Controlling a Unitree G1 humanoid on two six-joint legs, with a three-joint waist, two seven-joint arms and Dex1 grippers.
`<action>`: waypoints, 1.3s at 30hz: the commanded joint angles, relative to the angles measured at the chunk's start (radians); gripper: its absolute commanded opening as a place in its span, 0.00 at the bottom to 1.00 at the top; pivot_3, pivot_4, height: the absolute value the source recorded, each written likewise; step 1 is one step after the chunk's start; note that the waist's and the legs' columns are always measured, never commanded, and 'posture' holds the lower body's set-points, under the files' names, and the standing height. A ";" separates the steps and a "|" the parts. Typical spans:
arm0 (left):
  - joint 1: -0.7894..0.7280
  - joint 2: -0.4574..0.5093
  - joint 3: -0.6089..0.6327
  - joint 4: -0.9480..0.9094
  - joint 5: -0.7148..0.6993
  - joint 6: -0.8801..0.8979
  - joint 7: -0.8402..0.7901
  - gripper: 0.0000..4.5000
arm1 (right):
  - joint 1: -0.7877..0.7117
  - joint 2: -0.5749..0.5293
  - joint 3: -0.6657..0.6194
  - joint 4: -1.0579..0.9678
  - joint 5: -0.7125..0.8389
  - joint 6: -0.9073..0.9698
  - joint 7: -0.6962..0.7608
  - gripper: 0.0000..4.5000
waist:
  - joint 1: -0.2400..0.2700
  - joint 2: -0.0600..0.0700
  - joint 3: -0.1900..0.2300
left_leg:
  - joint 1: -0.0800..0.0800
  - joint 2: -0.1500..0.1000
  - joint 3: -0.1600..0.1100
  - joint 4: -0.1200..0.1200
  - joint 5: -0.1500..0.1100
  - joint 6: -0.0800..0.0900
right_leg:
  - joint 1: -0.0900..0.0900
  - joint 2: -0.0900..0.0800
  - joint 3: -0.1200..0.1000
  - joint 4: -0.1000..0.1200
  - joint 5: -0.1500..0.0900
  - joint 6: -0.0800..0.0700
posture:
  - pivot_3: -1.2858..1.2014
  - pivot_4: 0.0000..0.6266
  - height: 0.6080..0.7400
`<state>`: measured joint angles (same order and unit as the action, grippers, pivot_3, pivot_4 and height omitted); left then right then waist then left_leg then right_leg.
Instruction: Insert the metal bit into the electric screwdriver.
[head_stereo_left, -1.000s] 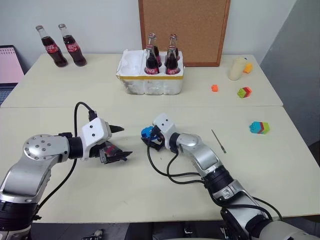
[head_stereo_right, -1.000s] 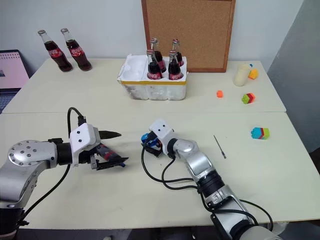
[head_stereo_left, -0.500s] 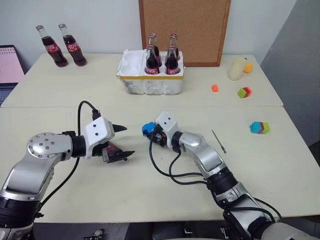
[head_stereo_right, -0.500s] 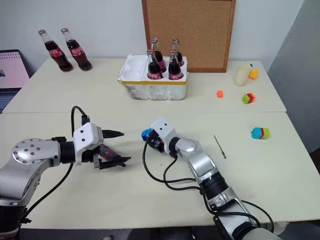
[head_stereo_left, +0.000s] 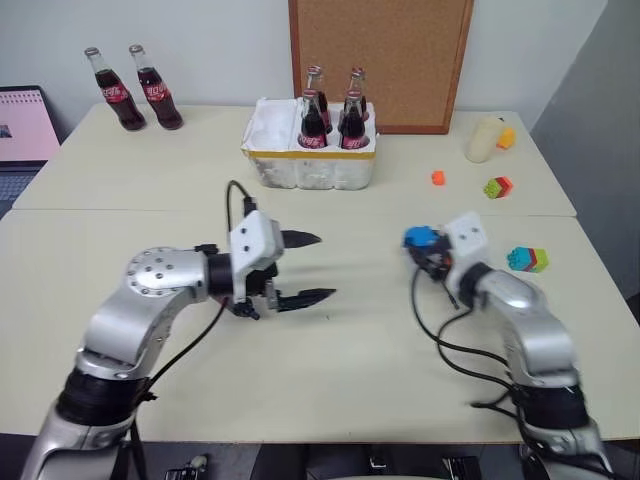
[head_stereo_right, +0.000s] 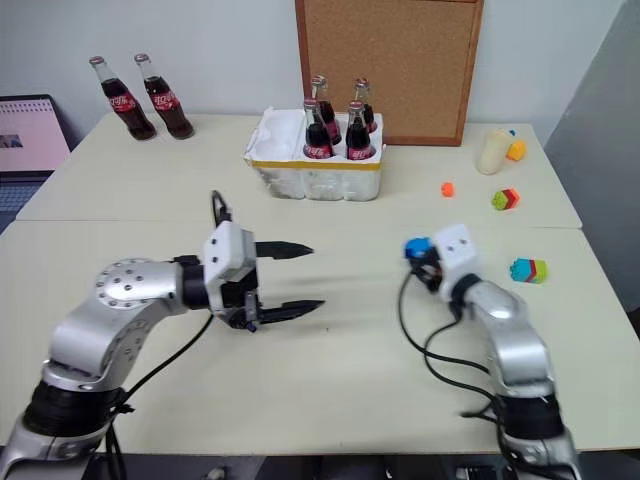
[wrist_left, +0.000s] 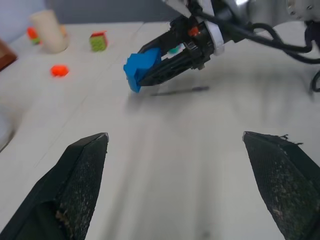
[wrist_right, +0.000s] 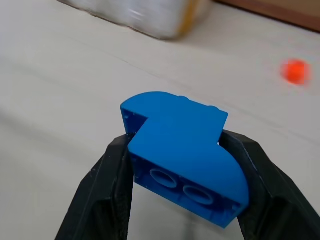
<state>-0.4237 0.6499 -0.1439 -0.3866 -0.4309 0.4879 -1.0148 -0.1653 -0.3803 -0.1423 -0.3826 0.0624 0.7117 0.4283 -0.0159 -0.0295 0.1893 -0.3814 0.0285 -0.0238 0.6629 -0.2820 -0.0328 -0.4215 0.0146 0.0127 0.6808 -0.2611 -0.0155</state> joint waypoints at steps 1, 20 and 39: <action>-0.060 -0.057 -0.077 0.013 0.031 -0.054 -0.019 1.00 | 0.111 -0.018 -0.158 -0.079 0.034 0.031 -0.035 0.49 | -0.004 0.001 0.000 | 0.001 0.000 0.000 0.000 0.000 0.000 | 0.000 0.000 0.000 0.000 0.000 0.001 | 0.52 0.24 1.00; -0.115 -0.130 -0.148 0.118 0.085 -0.144 -0.073 1.00 | 0.162 0.025 -0.367 -0.061 0.151 0.108 -0.165 0.85 | -0.016 0.007 -0.004 | 0.002 -0.001 0.004 0.000 0.001 0.000 | 0.002 0.008 0.005 0.001 0.002 0.002 | 0.52 0.24 1.00; -0.111 0.085 0.063 0.145 0.035 -0.120 -0.133 1.00 | 0.258 -0.357 -0.338 -0.345 0.270 -0.024 0.165 1.00 | -0.018 0.007 -0.004 | 0.003 -0.001 0.005 0.000 0.001 0.000 | 0.002 0.009 0.004 0.001 0.002 0.002 | 0.52 0.24 1.00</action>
<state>-0.5254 0.6693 -0.1585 -0.2413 -0.3883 0.3812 -1.1102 0.1257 -0.6934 -0.4859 -0.6612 0.2786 0.7568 0.5043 -0.0338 -0.0227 0.1854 -0.3787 0.0279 -0.0191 0.6630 -0.2812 -0.0326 -0.4198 0.0232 0.0164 0.6816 -0.2594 -0.0132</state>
